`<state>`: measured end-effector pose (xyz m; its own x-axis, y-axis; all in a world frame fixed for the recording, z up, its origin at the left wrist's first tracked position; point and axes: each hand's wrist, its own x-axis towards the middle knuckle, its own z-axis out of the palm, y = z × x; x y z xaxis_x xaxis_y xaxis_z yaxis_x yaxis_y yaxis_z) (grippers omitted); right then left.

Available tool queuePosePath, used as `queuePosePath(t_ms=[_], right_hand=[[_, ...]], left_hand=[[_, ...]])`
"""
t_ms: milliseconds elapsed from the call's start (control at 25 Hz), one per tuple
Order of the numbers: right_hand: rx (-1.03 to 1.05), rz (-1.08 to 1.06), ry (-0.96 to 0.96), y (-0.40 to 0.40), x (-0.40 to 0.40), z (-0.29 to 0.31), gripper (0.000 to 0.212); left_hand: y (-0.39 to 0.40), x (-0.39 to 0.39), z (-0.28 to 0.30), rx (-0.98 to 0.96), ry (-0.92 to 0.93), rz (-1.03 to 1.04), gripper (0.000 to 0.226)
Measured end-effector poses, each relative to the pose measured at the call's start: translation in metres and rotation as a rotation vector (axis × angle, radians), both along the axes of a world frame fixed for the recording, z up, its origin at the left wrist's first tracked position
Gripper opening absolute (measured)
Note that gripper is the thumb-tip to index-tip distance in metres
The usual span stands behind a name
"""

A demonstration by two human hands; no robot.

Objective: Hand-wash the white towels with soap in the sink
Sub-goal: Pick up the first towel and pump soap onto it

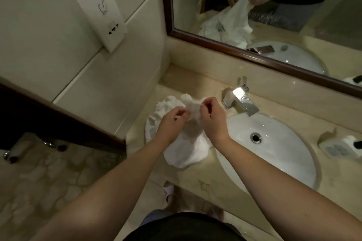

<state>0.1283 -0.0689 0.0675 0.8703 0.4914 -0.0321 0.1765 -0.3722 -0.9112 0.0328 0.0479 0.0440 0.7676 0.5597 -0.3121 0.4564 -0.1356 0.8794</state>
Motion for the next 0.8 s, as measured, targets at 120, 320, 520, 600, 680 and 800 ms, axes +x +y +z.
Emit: queuePosePath(t_ms=[120,320,520,600,680,800], right_hand=[[0.035,0.013,0.012,0.000,-0.001,0.017,0.005],[0.064,-0.010,0.053,-0.035,0.015,0.018,0.004],[-0.039,0.229,-0.124,-0.075,0.036,0.031,0.015],[-0.056,0.210,-0.231,-0.093,0.048,0.041,0.024],[0.042,0.099,-0.127,-0.118,0.064,0.058,0.020],[0.033,0.174,-0.109,-0.167,0.088,0.079,0.030]], left_hand=[[-0.001,0.001,0.010,0.047,0.107,-0.212,0.037],[-0.004,-0.007,0.038,0.202,0.044,-0.160,0.048],[-0.045,0.028,0.089,0.203,-0.154,-0.087,0.040],[-0.064,0.046,0.107,0.221,-0.211,-0.158,0.038],[-0.079,0.062,0.118,0.255,-0.238,-0.239,0.037],[-0.097,0.081,0.117,0.263,-0.132,-0.348,0.040]])
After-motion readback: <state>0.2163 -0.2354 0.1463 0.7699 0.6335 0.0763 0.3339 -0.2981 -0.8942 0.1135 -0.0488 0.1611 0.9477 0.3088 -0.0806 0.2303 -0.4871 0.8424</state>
